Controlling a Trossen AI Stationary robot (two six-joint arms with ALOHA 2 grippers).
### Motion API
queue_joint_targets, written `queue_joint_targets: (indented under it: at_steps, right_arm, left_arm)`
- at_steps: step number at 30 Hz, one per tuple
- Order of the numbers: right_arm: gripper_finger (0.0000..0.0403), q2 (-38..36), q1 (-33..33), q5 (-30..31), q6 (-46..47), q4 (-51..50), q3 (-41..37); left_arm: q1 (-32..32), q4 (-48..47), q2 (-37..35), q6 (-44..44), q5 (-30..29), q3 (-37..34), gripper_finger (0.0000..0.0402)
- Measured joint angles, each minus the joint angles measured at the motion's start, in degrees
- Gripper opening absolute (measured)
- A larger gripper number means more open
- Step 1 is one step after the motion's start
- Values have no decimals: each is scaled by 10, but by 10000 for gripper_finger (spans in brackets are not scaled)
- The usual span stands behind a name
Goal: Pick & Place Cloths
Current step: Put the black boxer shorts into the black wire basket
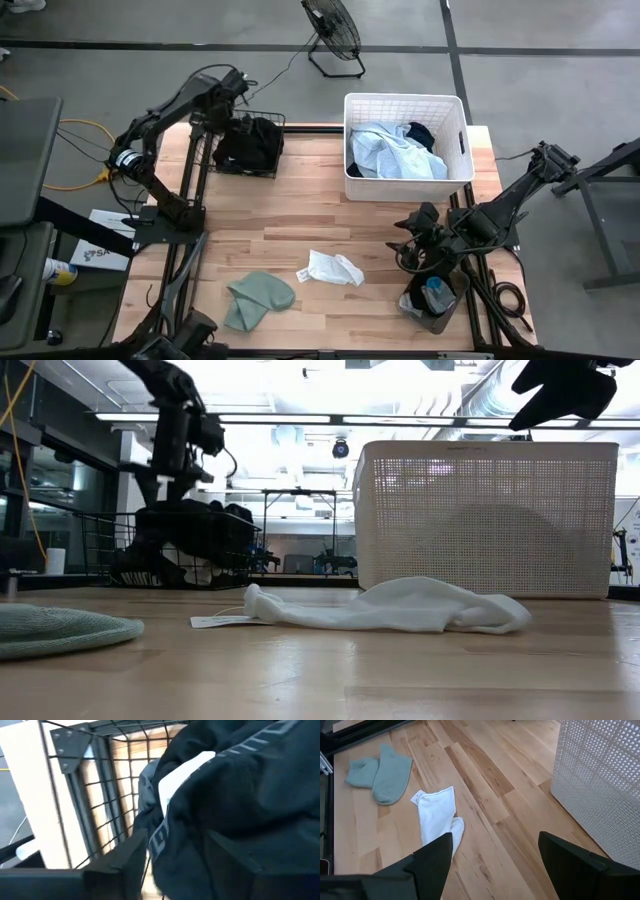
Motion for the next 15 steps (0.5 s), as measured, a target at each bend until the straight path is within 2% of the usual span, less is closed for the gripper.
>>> queue_joint_targets:
  at_steps: [4,10,12,15]
  right_arm:
    - [286,0,0,0,0,0,0]
    - [286,0,-13,2,0,0,0]
    - [286,0,-26,2,-2,2,0]
    - [286,0,-50,2,-21,14,0]
  left_arm:
    - [-1,-69,0,2,33,69,221]
    - [-53,-114,0,-40,89,164,229]
    - [-77,-99,0,-79,104,186,230]
    - [-113,-9,0,-145,125,192,230]
